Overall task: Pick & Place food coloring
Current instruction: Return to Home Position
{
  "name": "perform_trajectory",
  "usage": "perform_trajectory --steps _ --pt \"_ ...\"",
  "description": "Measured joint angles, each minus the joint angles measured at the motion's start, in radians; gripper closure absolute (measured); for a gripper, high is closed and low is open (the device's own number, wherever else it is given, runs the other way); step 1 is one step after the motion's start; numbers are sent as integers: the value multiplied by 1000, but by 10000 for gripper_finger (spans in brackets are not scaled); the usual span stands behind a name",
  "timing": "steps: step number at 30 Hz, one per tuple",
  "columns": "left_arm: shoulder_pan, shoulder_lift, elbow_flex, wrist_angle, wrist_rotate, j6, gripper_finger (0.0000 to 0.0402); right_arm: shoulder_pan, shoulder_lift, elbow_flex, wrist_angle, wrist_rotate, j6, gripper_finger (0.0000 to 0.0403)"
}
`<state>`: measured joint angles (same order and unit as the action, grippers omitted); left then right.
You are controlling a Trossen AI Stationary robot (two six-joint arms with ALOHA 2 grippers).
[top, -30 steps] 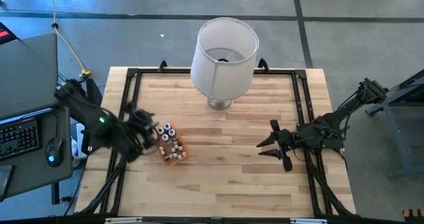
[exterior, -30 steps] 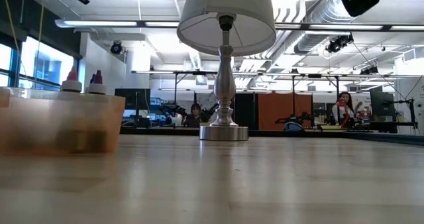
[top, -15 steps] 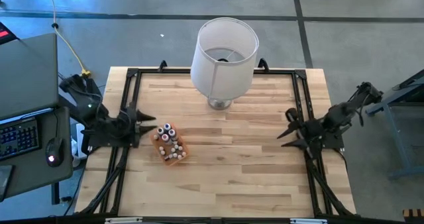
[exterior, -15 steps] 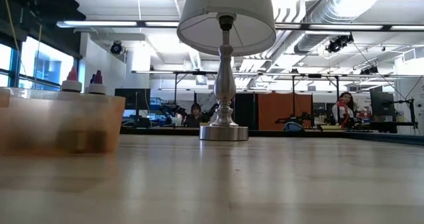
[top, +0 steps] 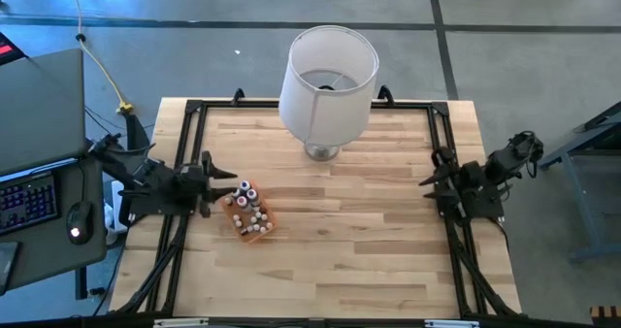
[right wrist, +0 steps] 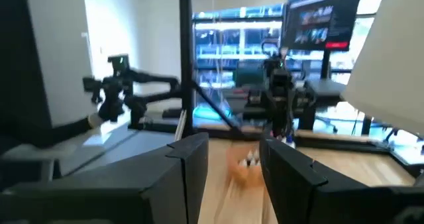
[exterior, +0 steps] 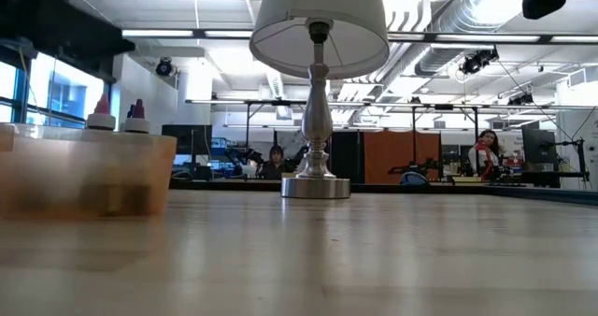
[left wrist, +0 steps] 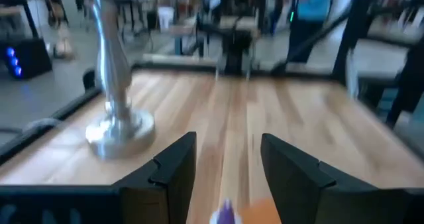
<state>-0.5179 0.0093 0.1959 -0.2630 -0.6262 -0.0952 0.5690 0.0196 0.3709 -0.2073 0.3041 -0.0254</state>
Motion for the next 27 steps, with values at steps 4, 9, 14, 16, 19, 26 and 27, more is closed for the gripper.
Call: perform_trajectory --steps 4,9,14,16,19,26,27 --pt "87 -5 -48 149 116 76 236 0 5 -2 -30 24 -3 274" --pt "188 -4 -121 218 301 119 236 0 4 -1 -52 21 3 274" --pt "261 5 -151 260 323 71 236 0 4 -33 -22 19 -6 274" --pt "279 11 -154 278 350 98 236 0 4 -65 13 19 -15 274" --pt "292 9 -155 293 350 118 236 0 4 -117 79 19 -26 274" --pt "289 9 -153 259 325 63 236 0 4 -255 269 19 -43 274" --pt "289 9 -152 258 325 64 236 0 4 -279 298 19 -35 274"
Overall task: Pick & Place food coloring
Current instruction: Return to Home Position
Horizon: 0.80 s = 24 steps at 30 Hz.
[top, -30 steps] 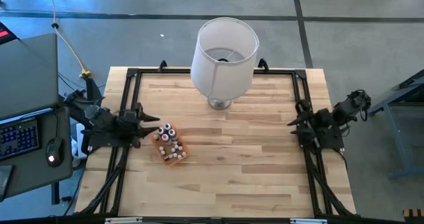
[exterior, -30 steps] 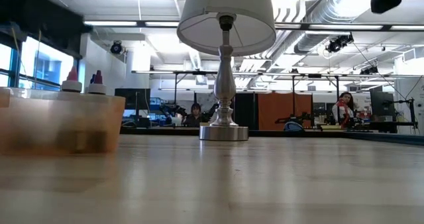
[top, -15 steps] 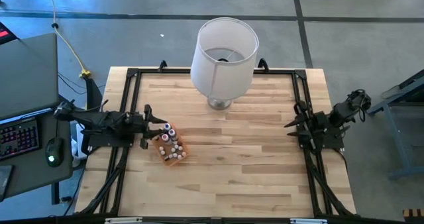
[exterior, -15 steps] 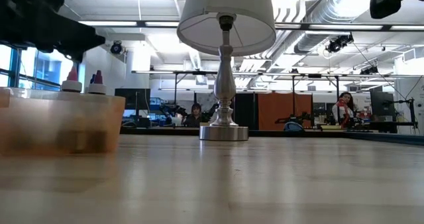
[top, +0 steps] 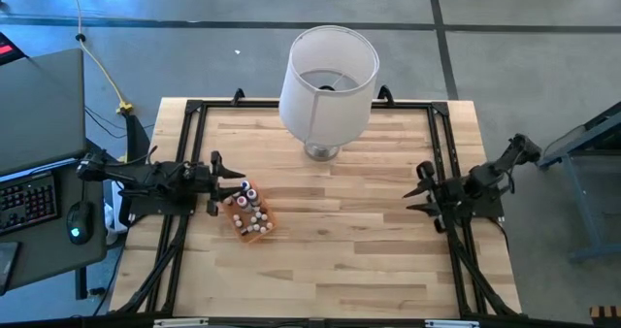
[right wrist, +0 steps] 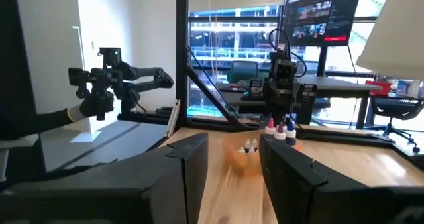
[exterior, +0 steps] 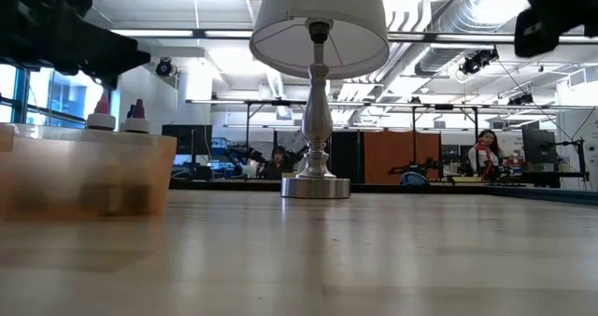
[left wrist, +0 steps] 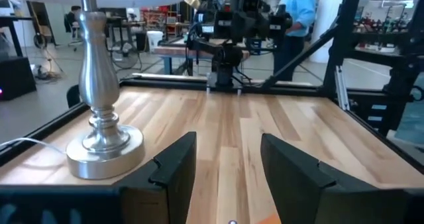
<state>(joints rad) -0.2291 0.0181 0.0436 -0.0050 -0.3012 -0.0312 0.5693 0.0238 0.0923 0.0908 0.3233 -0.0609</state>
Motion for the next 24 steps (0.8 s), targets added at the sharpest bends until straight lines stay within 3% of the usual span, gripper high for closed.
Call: perform_trajectory --steps 3,7,17,24 --pt "0 0 0 0 0 0 236 0 0 -77 101 -1 19 274" --pt "0 0 0 3 0 0 236 0 2 -81 108 18 49 274" --pt "0 -1 0 3 -1 0 236 -18 0 -82 150 90 -96 274" --pt "0 -1 0 3 -2 0 236 -143 22 -82 129 -64 -51 274"
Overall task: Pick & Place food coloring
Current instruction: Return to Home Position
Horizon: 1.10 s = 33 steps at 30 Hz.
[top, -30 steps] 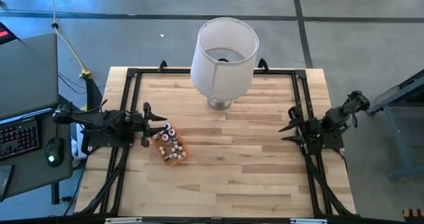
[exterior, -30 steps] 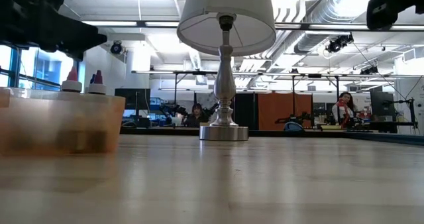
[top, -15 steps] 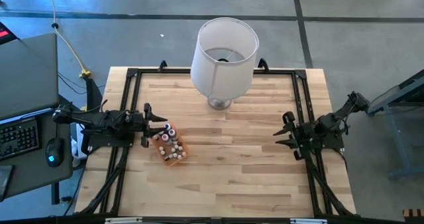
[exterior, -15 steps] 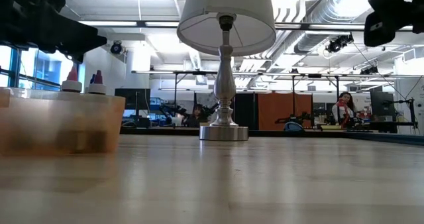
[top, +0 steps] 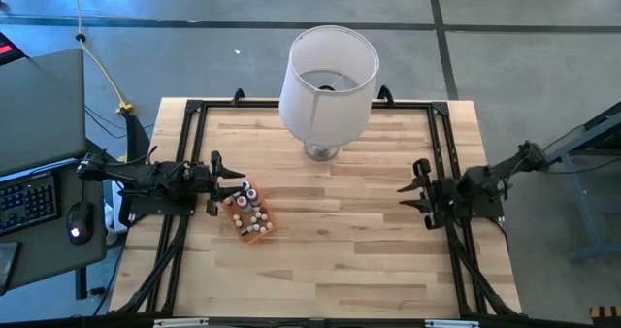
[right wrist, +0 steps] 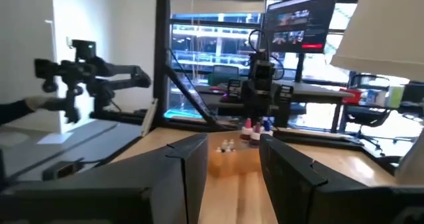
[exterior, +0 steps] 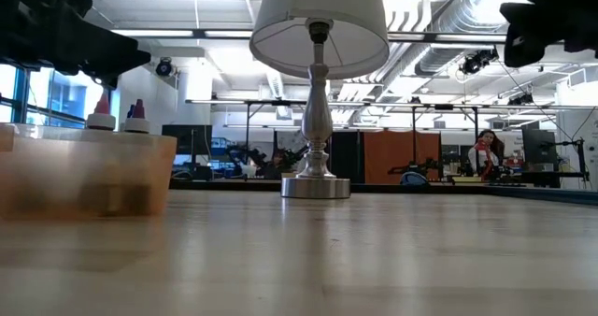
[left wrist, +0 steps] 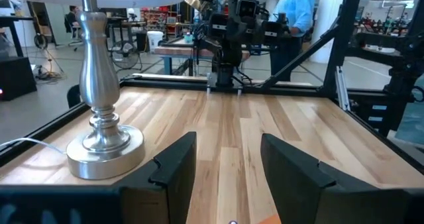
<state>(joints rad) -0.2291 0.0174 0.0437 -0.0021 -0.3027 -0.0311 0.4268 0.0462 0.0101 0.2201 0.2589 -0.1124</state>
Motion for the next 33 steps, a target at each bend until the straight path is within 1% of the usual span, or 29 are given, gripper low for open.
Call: perform_trajectory --steps 4,7,11,16,22,25,33 --pt "0 0 0 0 0 0 236 -92 12 0 10 -46 30 274" --pt "0 0 0 0 -1 0 236 -154 21 0 -8 -102 76 274" --pt "0 0 -1 1 -1 0 236 -194 21 0 -46 -166 101 274" --pt "0 0 -1 1 -2 0 236 -199 21 0 -52 -133 134 274" --pt "0 0 -1 1 -2 0 236 -199 21 0 -139 -95 138 274" --pt "0 0 -1 1 -2 0 236 -199 21 0 -163 -95 138 274" --pt "0 0 -1 1 -2 0 236 -199 21 -1 -163 -94 138 274"
